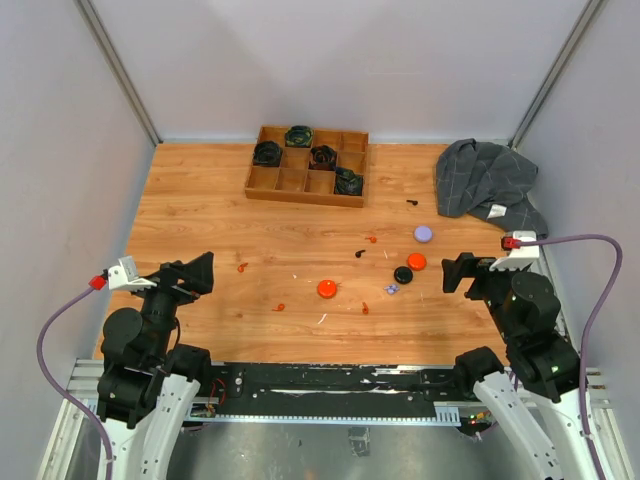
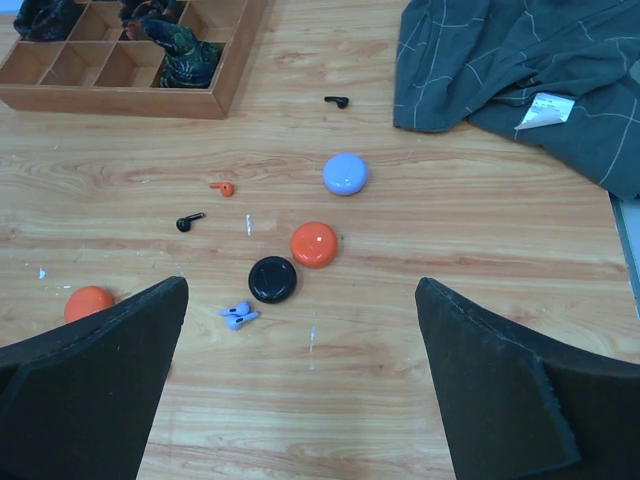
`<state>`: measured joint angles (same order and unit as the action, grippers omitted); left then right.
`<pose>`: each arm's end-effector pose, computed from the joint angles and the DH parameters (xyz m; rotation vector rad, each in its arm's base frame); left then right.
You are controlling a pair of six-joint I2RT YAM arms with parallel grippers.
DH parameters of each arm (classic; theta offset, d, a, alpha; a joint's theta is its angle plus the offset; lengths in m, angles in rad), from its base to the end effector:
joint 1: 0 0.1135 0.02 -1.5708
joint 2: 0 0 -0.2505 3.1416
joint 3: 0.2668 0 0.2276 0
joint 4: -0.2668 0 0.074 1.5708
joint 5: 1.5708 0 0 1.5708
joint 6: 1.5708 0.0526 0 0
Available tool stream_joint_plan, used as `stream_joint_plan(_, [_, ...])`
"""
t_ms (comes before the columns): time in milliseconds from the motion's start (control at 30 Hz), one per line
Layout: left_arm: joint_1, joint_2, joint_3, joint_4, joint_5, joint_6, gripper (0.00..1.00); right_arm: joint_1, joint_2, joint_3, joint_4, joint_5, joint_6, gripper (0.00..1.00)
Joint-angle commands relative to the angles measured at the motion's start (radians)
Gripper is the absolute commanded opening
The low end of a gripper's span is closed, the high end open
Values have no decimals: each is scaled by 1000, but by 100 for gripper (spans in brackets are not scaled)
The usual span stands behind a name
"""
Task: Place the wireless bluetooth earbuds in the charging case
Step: Pick up the charging case at the center of the board.
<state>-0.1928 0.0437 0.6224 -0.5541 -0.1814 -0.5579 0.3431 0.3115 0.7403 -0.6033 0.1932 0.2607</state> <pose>0.0474 0.0004 0.2979 -0.4255 1.5052 -0.4534 0.0787 0.0174 0.3143 0.0699 1.7485 0.2738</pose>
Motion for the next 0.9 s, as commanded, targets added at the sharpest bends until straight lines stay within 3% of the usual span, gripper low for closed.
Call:
stream_joint_plan(0, [4, -8, 5, 28, 20, 7, 99, 20, 3, -26, 52, -52, -7, 99])
stream_joint_plan(500, [4, 31, -14, 60, 131, 21, 99, 20, 73, -151, 268, -357, 1, 99])
stream_joint_plan(867, [4, 322, -114, 202, 552, -20, 99, 23, 188, -281, 502, -502, -23, 99])
